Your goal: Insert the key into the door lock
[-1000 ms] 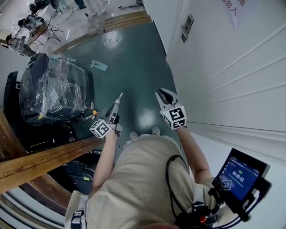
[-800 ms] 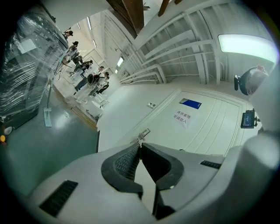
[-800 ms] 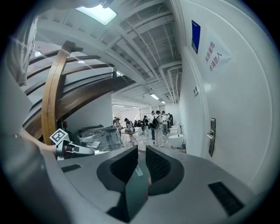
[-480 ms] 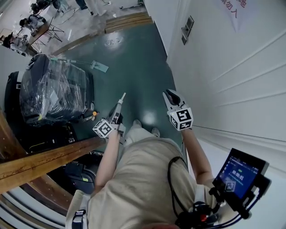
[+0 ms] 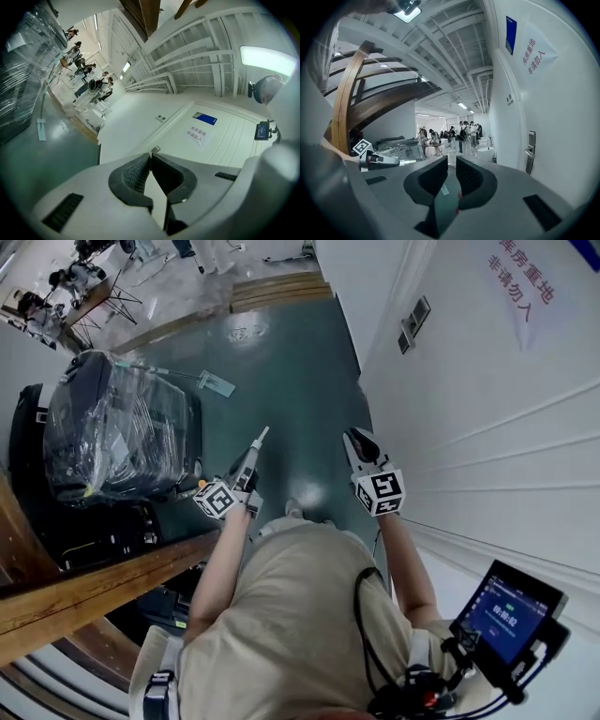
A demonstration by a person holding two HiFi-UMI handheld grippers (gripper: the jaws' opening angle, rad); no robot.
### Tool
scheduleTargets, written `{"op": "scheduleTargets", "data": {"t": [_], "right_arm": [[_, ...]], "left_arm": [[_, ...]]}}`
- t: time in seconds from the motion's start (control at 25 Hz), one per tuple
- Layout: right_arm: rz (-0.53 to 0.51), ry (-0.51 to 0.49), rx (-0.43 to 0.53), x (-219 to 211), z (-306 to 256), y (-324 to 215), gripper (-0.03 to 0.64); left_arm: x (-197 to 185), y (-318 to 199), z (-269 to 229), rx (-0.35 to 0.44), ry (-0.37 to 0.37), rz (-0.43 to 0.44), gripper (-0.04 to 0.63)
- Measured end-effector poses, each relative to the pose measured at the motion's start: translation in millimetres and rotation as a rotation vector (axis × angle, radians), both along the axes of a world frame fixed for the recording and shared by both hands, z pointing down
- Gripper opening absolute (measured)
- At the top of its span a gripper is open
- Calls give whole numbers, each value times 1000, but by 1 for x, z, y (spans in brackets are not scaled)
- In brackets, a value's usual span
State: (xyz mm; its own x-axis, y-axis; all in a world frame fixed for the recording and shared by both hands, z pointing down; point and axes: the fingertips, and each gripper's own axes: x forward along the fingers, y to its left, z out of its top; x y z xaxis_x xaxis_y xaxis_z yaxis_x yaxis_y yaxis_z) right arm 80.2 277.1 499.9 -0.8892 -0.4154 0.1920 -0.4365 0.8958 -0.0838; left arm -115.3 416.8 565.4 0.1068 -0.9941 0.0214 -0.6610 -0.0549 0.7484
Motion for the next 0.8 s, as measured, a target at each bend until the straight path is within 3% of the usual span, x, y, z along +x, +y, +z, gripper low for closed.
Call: {"op": "scheduleTargets", "data": {"t": [0.4, 0.8], "right_arm": [[7, 18, 0, -52, 6, -28, 61], [45, 19, 2, -89, 21, -54, 61]], "left_arm": [[-44, -32, 11, -6, 41, 49, 34], [-74, -52, 27, -46, 11, 85, 34]]}}
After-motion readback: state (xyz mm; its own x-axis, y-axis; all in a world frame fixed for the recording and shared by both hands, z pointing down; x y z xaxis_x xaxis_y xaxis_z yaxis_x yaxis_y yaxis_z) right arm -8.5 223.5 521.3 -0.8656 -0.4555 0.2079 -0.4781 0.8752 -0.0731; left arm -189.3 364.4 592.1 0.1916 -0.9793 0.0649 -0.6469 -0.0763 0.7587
